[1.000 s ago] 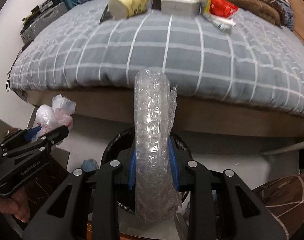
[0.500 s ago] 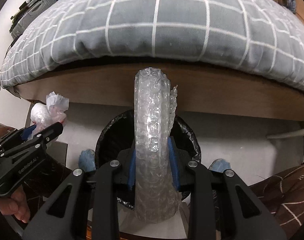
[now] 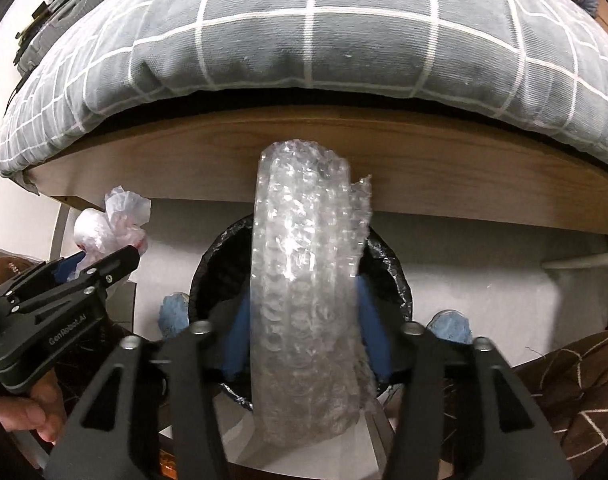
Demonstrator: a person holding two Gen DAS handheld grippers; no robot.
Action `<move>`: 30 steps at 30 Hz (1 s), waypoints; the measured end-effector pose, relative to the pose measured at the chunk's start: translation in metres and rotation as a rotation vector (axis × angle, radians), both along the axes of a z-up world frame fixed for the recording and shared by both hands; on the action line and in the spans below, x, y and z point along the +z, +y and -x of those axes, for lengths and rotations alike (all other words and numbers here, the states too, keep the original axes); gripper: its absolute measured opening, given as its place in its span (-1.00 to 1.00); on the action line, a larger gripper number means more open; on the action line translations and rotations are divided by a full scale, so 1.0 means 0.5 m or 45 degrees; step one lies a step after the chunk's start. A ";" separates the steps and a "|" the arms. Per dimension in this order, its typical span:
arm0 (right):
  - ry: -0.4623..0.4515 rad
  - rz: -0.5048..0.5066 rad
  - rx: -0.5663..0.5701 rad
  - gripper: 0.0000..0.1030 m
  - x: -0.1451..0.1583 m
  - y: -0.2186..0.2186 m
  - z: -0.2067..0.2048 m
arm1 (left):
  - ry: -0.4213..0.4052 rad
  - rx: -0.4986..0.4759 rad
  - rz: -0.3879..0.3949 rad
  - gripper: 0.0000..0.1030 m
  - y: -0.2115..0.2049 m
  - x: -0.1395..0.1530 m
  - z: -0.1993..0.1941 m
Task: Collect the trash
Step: 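Open the right tool over the bin while the left tool releases the plastic bag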
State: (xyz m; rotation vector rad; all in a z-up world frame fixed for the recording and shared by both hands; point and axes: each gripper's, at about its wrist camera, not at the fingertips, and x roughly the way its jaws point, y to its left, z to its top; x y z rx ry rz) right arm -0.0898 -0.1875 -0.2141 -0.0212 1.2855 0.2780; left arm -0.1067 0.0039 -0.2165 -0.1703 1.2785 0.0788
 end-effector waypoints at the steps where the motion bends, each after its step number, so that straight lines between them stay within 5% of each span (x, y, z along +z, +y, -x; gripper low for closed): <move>1: -0.004 -0.002 -0.003 0.20 0.003 -0.003 0.000 | 0.001 -0.005 0.001 -0.13 -0.004 0.000 -0.001; 10: -0.066 0.063 -0.073 0.80 0.023 -0.071 -0.018 | 0.004 -0.031 0.044 -0.13 -0.053 -0.022 -0.019; 30: -0.164 0.186 -0.174 0.85 0.041 -0.193 -0.020 | 0.032 -0.164 0.031 -0.12 -0.183 -0.062 -0.035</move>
